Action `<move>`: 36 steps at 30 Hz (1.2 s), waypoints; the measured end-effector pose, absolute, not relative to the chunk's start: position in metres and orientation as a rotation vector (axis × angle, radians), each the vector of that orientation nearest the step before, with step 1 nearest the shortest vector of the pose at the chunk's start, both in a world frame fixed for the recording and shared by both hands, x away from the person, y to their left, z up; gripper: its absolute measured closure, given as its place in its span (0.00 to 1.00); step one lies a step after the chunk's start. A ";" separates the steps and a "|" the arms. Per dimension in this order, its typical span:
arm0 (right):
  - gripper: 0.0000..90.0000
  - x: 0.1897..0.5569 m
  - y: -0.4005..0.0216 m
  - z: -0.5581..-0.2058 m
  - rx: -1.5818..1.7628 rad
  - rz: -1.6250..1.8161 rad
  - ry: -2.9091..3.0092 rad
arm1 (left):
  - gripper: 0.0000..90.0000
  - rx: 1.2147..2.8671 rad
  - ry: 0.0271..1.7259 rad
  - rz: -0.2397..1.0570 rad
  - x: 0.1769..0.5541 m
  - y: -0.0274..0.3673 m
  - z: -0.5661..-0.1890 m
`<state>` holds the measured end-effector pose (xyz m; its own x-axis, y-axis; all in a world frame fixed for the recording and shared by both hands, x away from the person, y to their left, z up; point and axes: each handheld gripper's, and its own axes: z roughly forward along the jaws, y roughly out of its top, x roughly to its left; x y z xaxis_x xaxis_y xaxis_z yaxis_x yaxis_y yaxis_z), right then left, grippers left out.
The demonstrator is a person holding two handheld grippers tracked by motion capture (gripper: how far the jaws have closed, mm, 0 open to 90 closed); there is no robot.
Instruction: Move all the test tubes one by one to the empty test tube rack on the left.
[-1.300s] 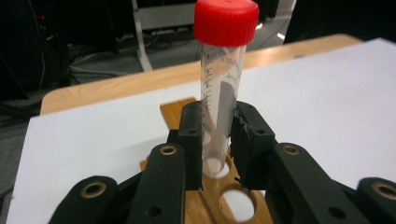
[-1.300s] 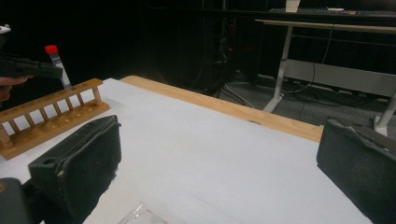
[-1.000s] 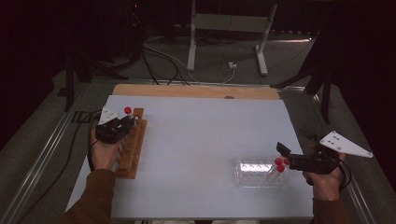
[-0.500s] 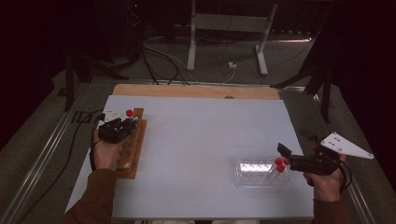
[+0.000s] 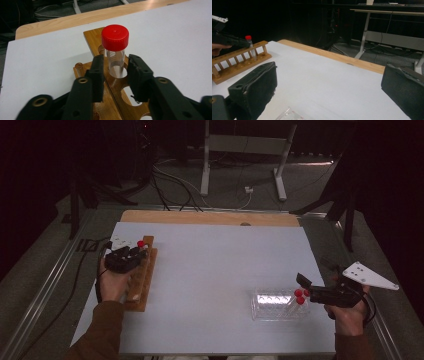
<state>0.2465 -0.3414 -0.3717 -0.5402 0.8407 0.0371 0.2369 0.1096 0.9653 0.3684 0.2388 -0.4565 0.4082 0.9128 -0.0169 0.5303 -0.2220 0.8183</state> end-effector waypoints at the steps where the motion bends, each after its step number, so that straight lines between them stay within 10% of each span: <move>1: 0.00 0.246 -0.342 -0.372 1.048 1.451 1.853 | 0.69 1.885 1.229 0.619 0.368 0.239 -0.456; 28: 0.00 0.253 -0.359 -0.397 1.122 1.407 1.861 | 0.02 1.658 1.211 0.606 0.329 0.244 -0.437; 36: 0.06 0.253 -0.365 -0.407 1.141 1.368 1.895 | 0.01 1.652 1.159 0.587 0.314 0.231 -0.430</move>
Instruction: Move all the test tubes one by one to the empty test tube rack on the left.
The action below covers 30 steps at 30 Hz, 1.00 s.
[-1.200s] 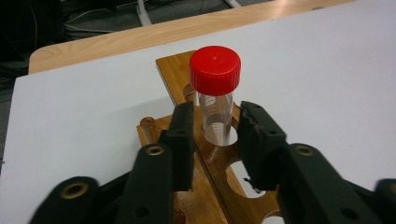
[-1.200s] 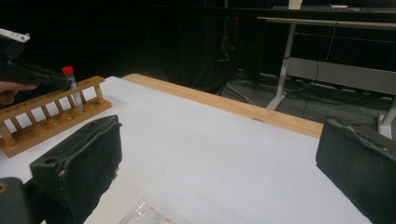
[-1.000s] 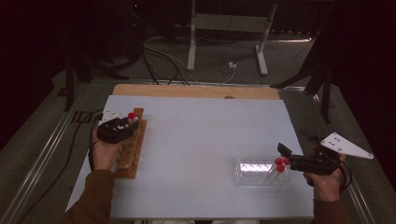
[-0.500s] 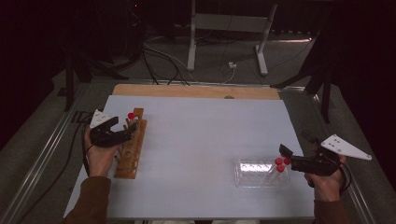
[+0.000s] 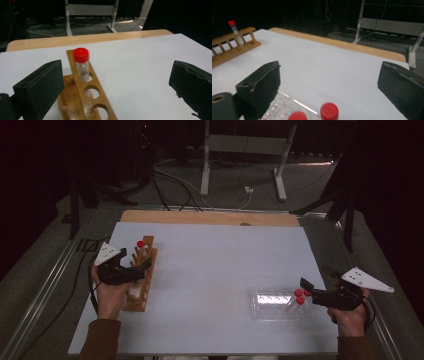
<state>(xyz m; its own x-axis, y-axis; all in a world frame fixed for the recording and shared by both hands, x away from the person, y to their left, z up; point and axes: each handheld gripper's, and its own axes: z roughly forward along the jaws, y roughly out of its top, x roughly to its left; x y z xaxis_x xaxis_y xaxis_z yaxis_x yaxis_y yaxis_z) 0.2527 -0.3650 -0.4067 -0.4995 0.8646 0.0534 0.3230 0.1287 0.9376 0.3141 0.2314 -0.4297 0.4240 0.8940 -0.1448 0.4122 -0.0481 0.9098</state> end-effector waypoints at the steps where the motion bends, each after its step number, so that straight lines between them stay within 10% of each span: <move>1: 0.07 0.252 -0.366 -0.408 1.146 1.362 1.900 | 0.01 1.645 1.143 0.581 0.310 0.228 -0.429; 18: 0.60 0.226 -0.382 -0.434 1.109 1.291 1.982 | 0.01 1.640 1.076 0.570 0.293 0.211 -0.427; 30: 0.75 0.227 -0.376 -0.456 1.102 1.280 2.065 | 0.01 1.644 1.066 0.559 0.292 0.205 -0.428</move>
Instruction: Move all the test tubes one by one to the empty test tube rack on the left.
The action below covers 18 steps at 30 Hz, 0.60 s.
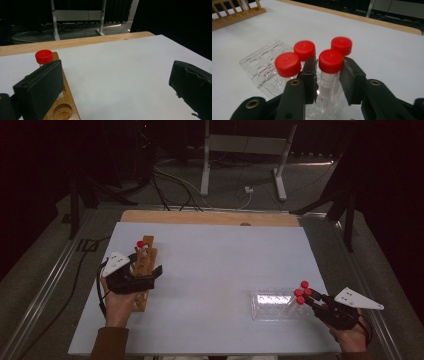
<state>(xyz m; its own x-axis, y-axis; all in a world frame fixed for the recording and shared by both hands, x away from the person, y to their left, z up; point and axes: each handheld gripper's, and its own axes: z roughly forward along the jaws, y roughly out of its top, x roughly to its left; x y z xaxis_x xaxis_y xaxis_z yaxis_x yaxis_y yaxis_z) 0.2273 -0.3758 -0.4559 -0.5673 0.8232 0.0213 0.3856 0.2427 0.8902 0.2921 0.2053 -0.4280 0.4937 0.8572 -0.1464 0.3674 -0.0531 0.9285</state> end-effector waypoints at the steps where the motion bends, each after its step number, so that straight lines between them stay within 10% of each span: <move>1: 0.76 0.228 -0.376 -0.457 1.106 1.278 2.064 | 0.01 1.644 1.066 0.559 0.292 0.205 -0.428; 18: 0.78 0.226 -0.378 -0.435 1.084 1.328 2.024 | 0.01 1.644 1.059 0.563 0.289 0.209 -0.426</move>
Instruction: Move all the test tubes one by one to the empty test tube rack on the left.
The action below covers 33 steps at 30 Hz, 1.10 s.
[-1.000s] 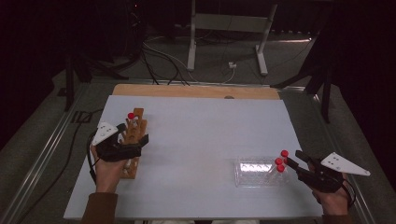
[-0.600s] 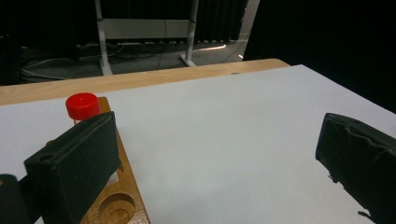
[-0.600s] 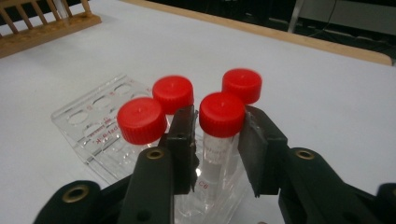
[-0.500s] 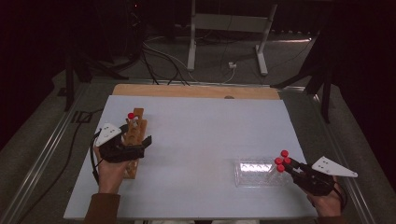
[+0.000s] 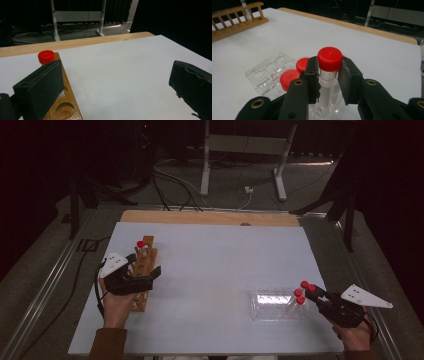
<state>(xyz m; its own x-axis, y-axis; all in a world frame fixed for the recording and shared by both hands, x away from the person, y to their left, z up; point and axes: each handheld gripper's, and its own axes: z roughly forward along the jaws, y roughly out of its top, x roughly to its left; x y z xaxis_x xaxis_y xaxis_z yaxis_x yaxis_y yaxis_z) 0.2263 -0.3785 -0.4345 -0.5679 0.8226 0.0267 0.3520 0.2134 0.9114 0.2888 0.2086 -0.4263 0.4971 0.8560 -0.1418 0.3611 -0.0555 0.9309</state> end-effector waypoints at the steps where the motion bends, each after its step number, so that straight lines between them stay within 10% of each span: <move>1: 0.78 0.226 -0.378 -0.435 1.084 1.328 2.024 | 0.01 1.645 1.059 0.564 0.288 0.209 -0.426; 33: 0.78 0.244 -0.364 -0.364 0.990 1.428 1.995 | 0.01 1.658 0.990 0.569 0.283 0.198 -0.413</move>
